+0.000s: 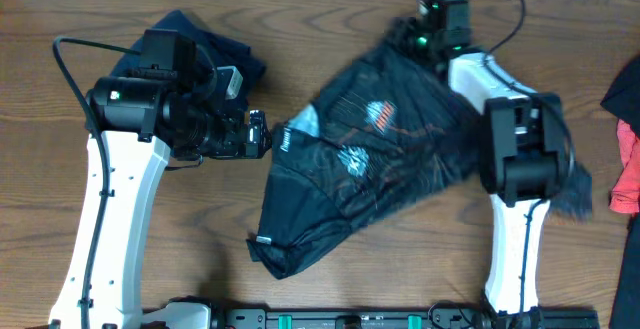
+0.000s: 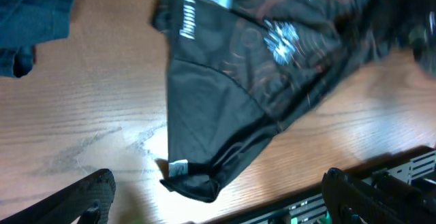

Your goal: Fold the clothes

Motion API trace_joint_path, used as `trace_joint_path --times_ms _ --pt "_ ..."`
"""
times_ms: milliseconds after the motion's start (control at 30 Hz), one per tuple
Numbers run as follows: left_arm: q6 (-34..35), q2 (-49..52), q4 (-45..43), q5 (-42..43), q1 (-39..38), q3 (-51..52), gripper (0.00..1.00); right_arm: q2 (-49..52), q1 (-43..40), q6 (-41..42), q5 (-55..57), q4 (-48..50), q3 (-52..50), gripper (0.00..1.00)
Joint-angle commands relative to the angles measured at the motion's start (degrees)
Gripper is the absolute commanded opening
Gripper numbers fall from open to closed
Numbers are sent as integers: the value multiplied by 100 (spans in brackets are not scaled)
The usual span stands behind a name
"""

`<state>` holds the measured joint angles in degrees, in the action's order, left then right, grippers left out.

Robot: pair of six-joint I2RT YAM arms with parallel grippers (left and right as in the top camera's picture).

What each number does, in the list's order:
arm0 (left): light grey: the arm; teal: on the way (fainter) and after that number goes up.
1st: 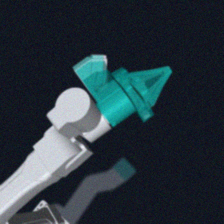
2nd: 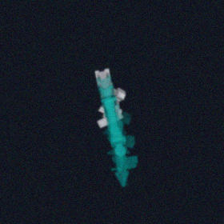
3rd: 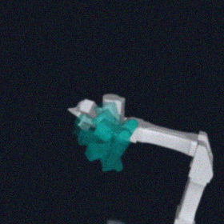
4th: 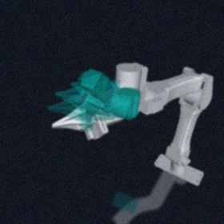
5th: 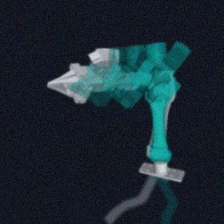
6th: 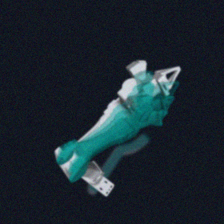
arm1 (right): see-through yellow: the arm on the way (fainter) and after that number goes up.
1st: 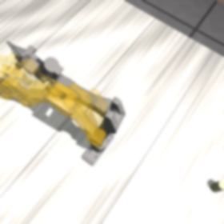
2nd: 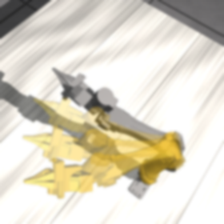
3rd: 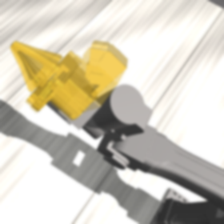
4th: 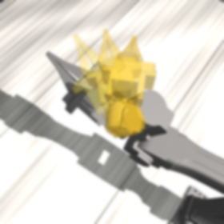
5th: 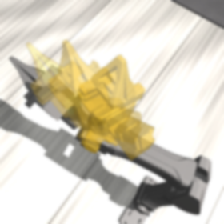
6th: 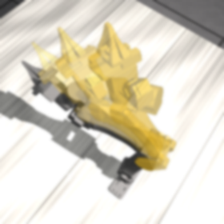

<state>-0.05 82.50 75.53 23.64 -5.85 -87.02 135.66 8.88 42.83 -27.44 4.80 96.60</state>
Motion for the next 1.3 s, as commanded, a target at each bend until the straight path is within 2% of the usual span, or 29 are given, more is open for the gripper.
trace_joint_path --times_ms 0,33,133,167,200,367,533,633,733,833,967,1133,1167,1200,1267 --pt "-79 -42 11 13 -13 -4 98 -94 442 813 -612 975 68 1" --pt "-79 -42 7 13 -13 -4 98 -96 535 809 -560 1158 72 1" --pt "-79 -42 0 13 -13 -4 98 -103 619 601 -560 1154 90 45" --pt "-79 -42 4 13 -13 -4 98 -109 590 452 -608 1056 90 52" --pt "-81 -42 7 13 -13 -4 98 -142 518 284 -682 855 90 55" --pt "-81 -42 7 13 -13 -4 98 -634 -81 -791 -756 -789 90 58" --pt "-81 -42 131 11 -13 -4 98 -1502 -748 -1926 -256 -2767 90 61" --pt "13 -42 358 -149 -13 42 98 -2009 -1123 -2223 326 -4052 90 66" --pt "435 -42 566 -267 -13 282 98 -2332 -1478 -2234 872 -5152 90 69" --pt "721 -42 704 -267 -13 732 98 -2433 -1814 -2282 966 -6030 90 70" --pt "933 -42 573 -267 -13 1637 98 -2400 -2074 -2557 964 -6776 87 71" --pt "1484 -39 -282 -251 -13 2953 98 -2400 -2124 -2970 968 -7252 87 74" --pt "1558 -39 -492 -168 -13 3195 96 -2400 -2124 -3029 990 -7322 79 75" --pt "1589 -39 -706 11 -13 3445 88 -2400 -2124 -3025 1082 -7388 63 75" --pt "1598 -39 -964 308 -13 3748 81 -2400 -2124 -3027 1204 -7466 50 77"
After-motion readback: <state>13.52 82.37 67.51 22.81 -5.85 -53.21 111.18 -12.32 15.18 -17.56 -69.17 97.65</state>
